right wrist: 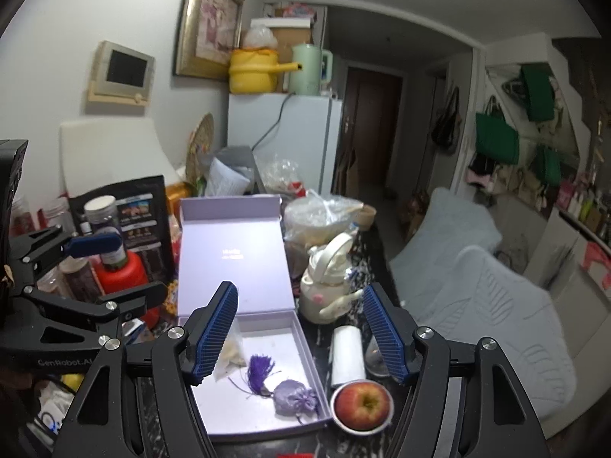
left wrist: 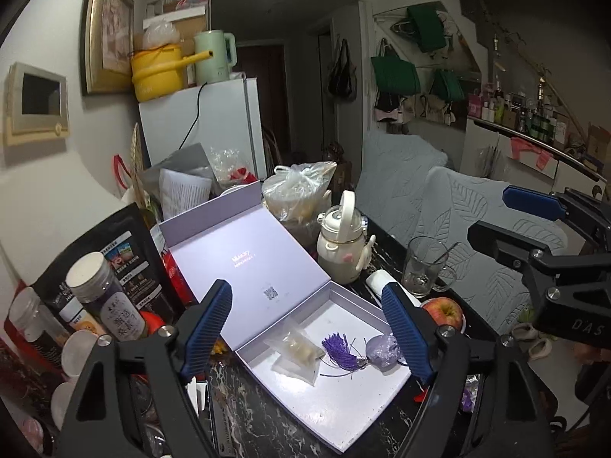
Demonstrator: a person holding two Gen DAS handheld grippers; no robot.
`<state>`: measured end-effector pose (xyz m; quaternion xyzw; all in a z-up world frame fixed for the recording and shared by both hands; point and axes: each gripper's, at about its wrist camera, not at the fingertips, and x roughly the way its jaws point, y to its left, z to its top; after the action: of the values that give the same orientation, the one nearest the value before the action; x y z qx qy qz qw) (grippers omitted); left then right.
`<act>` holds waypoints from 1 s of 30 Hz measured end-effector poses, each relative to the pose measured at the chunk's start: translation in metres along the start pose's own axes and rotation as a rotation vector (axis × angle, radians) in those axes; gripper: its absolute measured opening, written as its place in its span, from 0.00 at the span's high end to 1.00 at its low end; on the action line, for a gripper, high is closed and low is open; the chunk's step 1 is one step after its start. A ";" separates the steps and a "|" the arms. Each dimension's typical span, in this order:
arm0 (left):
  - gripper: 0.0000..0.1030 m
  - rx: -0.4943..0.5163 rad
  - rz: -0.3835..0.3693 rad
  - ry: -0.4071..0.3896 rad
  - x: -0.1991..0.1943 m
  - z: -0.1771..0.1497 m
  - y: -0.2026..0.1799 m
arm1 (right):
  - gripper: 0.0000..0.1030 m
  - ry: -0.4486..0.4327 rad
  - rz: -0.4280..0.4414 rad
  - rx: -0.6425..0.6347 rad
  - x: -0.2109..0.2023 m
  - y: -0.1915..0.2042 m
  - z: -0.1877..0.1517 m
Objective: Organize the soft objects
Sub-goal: 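Withdraw both grippers from the box back over the table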
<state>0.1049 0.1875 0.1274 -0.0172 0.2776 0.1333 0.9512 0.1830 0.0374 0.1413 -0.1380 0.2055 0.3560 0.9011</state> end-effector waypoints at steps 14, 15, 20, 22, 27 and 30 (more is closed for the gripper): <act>0.05 0.065 -0.066 -0.086 -0.077 -0.038 -0.032 | 0.27 -0.017 -0.020 0.012 -0.087 0.008 -0.042; 0.05 0.066 -0.071 -0.093 -0.081 -0.041 -0.033 | 0.27 -0.014 -0.015 0.023 -0.092 0.007 -0.047; 0.05 0.091 -0.105 -0.092 -0.098 -0.062 -0.043 | 0.26 0.004 0.004 0.051 -0.111 0.009 -0.073; 0.05 0.093 -0.138 -0.077 -0.103 -0.071 -0.047 | 0.25 0.009 0.008 0.063 -0.118 0.010 -0.085; 0.05 0.107 -0.191 -0.062 -0.112 -0.091 -0.058 | 0.25 0.023 -0.024 0.077 -0.133 0.014 -0.116; 0.05 0.116 -0.231 -0.040 -0.115 -0.105 -0.063 | 0.25 0.034 -0.051 0.096 -0.141 0.016 -0.133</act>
<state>-0.0264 0.0872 0.0971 0.0084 0.2620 0.0069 0.9650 0.0423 -0.0864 0.0890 -0.1057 0.2339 0.3201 0.9120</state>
